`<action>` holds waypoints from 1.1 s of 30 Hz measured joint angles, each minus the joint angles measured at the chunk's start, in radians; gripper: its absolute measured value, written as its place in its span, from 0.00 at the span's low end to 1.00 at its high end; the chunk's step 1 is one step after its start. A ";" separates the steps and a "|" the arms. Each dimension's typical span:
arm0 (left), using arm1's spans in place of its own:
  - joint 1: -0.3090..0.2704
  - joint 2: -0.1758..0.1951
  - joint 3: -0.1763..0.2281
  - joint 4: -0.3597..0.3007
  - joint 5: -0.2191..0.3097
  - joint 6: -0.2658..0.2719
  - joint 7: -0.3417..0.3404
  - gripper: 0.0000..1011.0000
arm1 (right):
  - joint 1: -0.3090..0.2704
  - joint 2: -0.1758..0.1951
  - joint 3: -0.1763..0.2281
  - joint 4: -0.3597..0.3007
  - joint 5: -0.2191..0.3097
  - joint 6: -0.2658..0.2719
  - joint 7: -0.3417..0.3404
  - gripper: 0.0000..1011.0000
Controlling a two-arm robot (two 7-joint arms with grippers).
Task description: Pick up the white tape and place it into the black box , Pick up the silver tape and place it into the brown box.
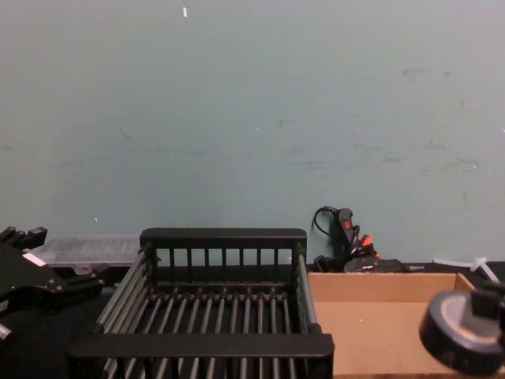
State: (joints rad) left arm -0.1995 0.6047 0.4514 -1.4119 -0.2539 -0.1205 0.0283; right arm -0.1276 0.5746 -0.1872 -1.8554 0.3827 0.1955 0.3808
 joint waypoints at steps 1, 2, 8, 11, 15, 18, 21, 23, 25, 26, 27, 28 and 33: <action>0.000 0.000 0.000 0.000 0.000 0.000 0.000 0.99 | 0.010 -0.002 -0.001 0.001 0.002 -0.003 -0.002 0.13; 0.000 0.000 0.000 0.000 0.000 0.000 0.000 0.99 | 0.015 -0.003 -0.001 0.002 0.003 -0.005 -0.003 0.13; 0.000 0.000 0.000 0.000 0.000 0.000 0.000 0.99 | 0.063 -0.015 -0.015 0.022 0.004 -0.013 -0.014 0.13; 0.000 0.000 0.000 0.000 0.000 0.000 0.000 0.99 | 0.090 -0.025 -0.024 0.037 0.002 -0.015 -0.023 0.13; 0.000 0.000 0.000 0.000 0.000 0.000 0.000 0.99 | 0.126 -0.041 -0.037 0.059 -0.011 -0.012 -0.037 0.13; 0.000 0.000 0.000 0.000 0.000 0.000 0.000 0.99 | 0.155 -0.057 -0.048 0.081 -0.023 -0.009 -0.049 0.13; 0.000 0.000 0.000 0.000 0.000 0.000 0.000 0.99 | 0.188 -0.076 -0.061 0.112 -0.041 -0.001 -0.063 0.13; 0.000 0.000 0.000 0.000 0.000 0.000 0.000 0.99 | 0.214 -0.091 -0.071 0.138 -0.055 0.005 -0.072 0.13; 0.000 0.000 0.000 0.000 0.000 0.000 0.000 0.99 | 0.240 -0.108 -0.078 0.167 -0.072 0.012 -0.085 0.13; 0.000 0.000 0.000 0.000 0.000 0.000 0.000 0.99 | 0.251 -0.116 -0.081 0.180 -0.078 0.014 -0.089 0.13; 0.000 0.000 0.000 0.000 0.000 0.000 0.000 0.99 | 0.262 -0.124 -0.084 0.194 -0.086 0.017 -0.095 0.13; 0.000 0.000 0.000 0.000 0.000 0.000 0.000 0.99 | 0.270 -0.130 -0.085 0.203 -0.090 0.019 -0.099 0.13; 0.000 0.000 0.000 0.000 0.000 0.000 0.000 0.99 | 0.333 -0.179 -0.096 0.292 -0.125 0.027 -0.121 0.13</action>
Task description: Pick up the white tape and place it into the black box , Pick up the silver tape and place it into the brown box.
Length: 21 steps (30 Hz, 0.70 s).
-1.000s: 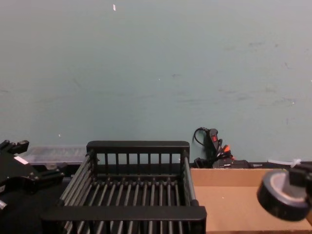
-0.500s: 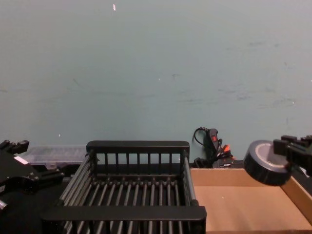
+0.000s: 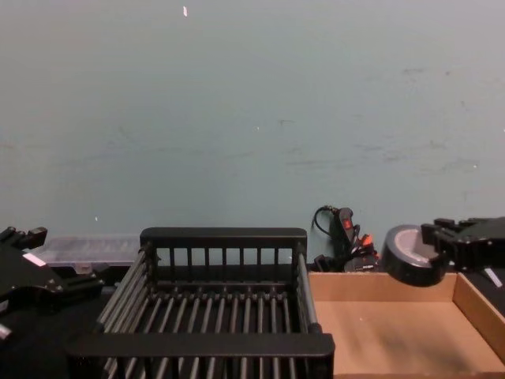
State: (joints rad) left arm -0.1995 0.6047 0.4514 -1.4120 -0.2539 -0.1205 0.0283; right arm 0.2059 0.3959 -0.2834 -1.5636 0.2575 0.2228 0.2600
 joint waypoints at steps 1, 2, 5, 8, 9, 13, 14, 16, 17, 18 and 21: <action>0.000 0.000 0.000 0.000 0.000 0.000 0.000 0.99 | 0.008 -0.006 -0.001 0.012 -0.005 0.001 -0.002 0.13; 0.000 0.000 0.000 0.000 0.000 0.000 0.000 0.99 | 0.016 -0.011 -0.003 0.024 -0.009 0.003 -0.004 0.13; 0.000 0.000 0.000 0.000 0.000 0.000 0.000 0.99 | 0.048 -0.033 -0.009 0.077 -0.024 0.011 -0.007 0.13; 0.000 0.000 0.000 0.000 0.000 0.000 0.000 0.99 | 0.078 -0.052 -0.014 0.127 -0.037 0.020 -0.007 0.13; 0.000 0.000 0.000 0.000 0.000 0.000 0.000 0.99 | 0.092 -0.063 -0.017 0.154 -0.043 0.025 -0.008 0.13; 0.000 0.000 0.000 0.000 0.000 0.000 0.000 0.99 | 0.124 -0.087 -0.020 0.218 -0.055 0.039 -0.009 0.13; 0.000 0.000 0.000 0.000 0.000 0.000 0.000 0.99 | 0.130 -0.091 -0.020 0.230 -0.058 0.041 -0.009 0.13; 0.000 0.000 0.000 0.000 0.000 0.000 0.000 0.99 | 0.143 -0.103 -0.021 0.260 -0.066 0.044 -0.011 0.13; 0.000 0.000 0.000 0.000 0.000 0.000 0.000 0.99 | 0.148 -0.106 -0.022 0.271 -0.070 0.045 -0.012 0.13; 0.000 0.000 0.000 0.000 0.000 0.000 0.000 0.99 | 0.156 -0.113 -0.022 0.289 -0.076 0.047 -0.014 0.13; 0.000 0.000 0.000 0.000 0.000 0.000 0.000 0.99 | 0.164 -0.121 -0.022 0.309 -0.083 0.049 -0.014 0.13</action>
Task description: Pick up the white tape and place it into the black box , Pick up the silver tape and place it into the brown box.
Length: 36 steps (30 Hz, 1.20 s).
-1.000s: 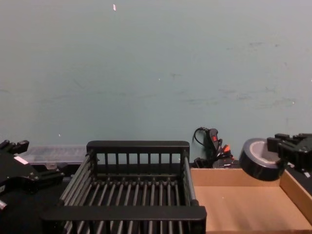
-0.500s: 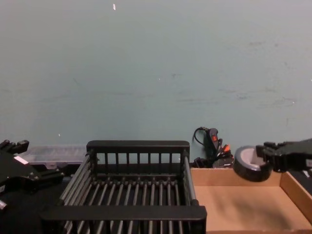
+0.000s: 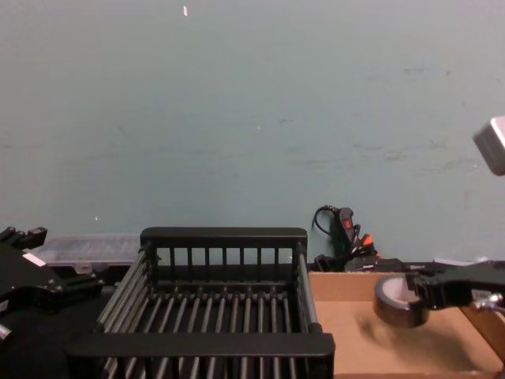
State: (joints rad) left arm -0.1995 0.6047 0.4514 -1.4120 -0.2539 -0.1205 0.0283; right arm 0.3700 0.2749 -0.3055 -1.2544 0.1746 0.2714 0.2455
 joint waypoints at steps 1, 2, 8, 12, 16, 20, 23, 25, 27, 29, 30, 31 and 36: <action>0.000 0.000 0.000 0.000 0.000 0.000 0.000 0.99 | 0.004 -0.004 0.001 0.012 -0.005 0.001 0.000 0.13; 0.000 0.000 0.000 0.000 0.000 0.000 0.000 0.99 | 0.006 -0.006 0.001 0.017 -0.007 0.002 0.000 0.13; 0.000 0.000 0.000 0.000 0.000 0.000 0.000 0.99 | 0.012 -0.017 0.007 0.037 -0.022 0.009 0.000 0.13; 0.000 0.000 0.000 0.000 0.000 0.000 0.000 0.99 | 0.012 -0.017 0.007 0.037 -0.023 0.009 0.000 0.13; 0.000 0.000 0.000 0.000 0.000 0.000 0.000 0.99 | 0.012 -0.016 0.007 0.036 -0.023 0.009 0.000 0.13; 0.000 0.000 0.000 0.000 0.000 0.000 0.000 0.99 | 0.012 -0.016 0.006 0.035 -0.022 0.009 0.000 0.18; 0.000 0.000 0.000 0.000 0.000 0.000 0.000 0.99 | 0.012 -0.015 0.006 0.034 -0.021 0.008 0.000 0.25; 0.000 0.000 0.000 0.000 0.000 0.000 0.000 0.99 | 0.012 -0.015 0.006 0.033 -0.021 0.008 0.000 0.33; 0.000 0.000 0.000 0.000 0.000 0.000 0.000 0.99 | 0.011 -0.015 0.006 0.033 -0.020 0.008 0.000 0.39; 0.000 0.000 0.000 0.000 0.000 0.000 0.000 0.99 | 0.011 -0.015 0.006 0.033 -0.020 0.008 0.000 0.45; 0.000 0.000 0.000 0.000 0.000 0.000 0.000 0.99 | 0.011 -0.015 0.006 0.033 -0.020 0.008 0.000 0.48; 0.000 0.000 0.000 0.000 0.000 0.000 0.000 0.99 | 0.011 -0.015 0.006 0.033 -0.019 0.008 0.000 0.53; 0.000 0.000 0.000 0.000 0.000 0.000 0.000 0.99 | 0.011 -0.014 0.006 0.032 -0.019 0.007 0.000 0.69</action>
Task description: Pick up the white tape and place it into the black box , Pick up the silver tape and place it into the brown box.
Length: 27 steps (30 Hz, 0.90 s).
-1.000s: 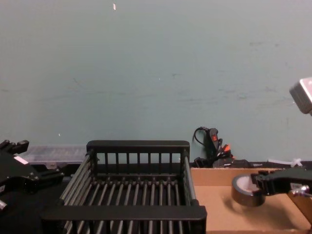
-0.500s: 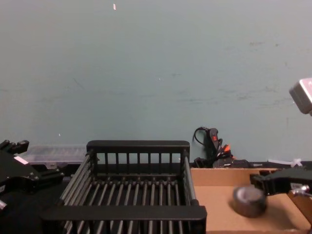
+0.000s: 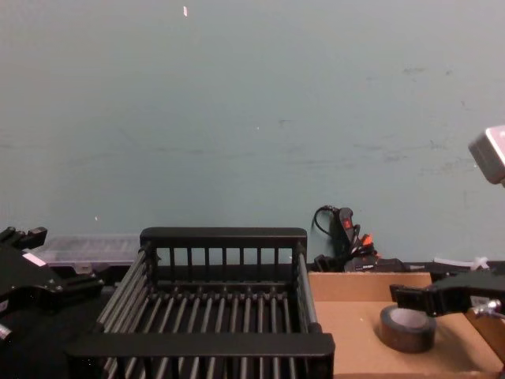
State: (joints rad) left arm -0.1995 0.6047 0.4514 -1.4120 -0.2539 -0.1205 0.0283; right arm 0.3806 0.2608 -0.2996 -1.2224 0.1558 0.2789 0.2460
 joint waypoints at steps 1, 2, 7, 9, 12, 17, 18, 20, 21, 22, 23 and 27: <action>0.000 0.000 0.000 0.000 0.000 0.000 0.000 0.99 | 0.000 0.000 0.000 0.000 0.000 0.000 0.000 0.71; 0.000 0.000 0.000 0.000 0.000 0.000 0.000 0.99 | 0.000 0.000 0.000 0.000 0.000 0.000 0.000 0.73; 0.000 0.000 0.000 0.000 0.000 0.000 0.000 0.99 | 0.000 0.000 0.000 -0.001 0.001 -0.001 0.000 0.87; 0.000 0.000 0.000 0.000 0.000 0.000 0.000 0.99 | 0.000 0.000 0.000 -0.001 0.001 -0.001 0.000 0.92; 0.000 0.000 0.000 0.000 0.000 0.000 0.000 0.99 | 0.000 0.000 0.000 -0.001 0.001 -0.001 0.000 0.99; 0.000 0.000 0.000 0.000 0.000 0.000 0.000 0.99 | 0.000 0.000 0.000 -0.001 0.001 -0.001 0.000 0.99; 0.000 0.000 0.000 0.000 0.000 0.000 0.000 0.99 | 0.000 0.000 0.000 -0.001 0.001 -0.001 0.000 0.99; 0.000 0.000 0.000 0.000 0.000 0.000 0.000 0.99 | 0.000 0.000 0.000 -0.001 0.001 -0.001 0.000 0.99; 0.000 0.000 0.000 0.000 0.000 0.000 0.000 0.99 | 0.000 0.000 0.000 -0.001 0.001 -0.001 0.000 0.99; 0.000 0.000 0.000 0.000 0.000 0.000 0.000 0.99 | 0.000 0.000 0.000 -0.001 0.001 -0.001 0.000 0.99; 0.000 0.000 0.000 0.000 0.000 0.000 0.000 0.99 | 0.000 0.000 0.000 -0.001 0.001 -0.001 0.000 0.99; 0.000 0.000 0.000 0.000 0.000 0.000 0.000 0.99 | 0.000 0.000 0.000 -0.001 0.001 -0.001 0.000 0.99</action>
State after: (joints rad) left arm -0.1995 0.6047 0.4514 -1.4120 -0.2539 -0.1205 0.0283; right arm 0.3803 0.2610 -0.2996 -1.2233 0.1572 0.2783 0.2461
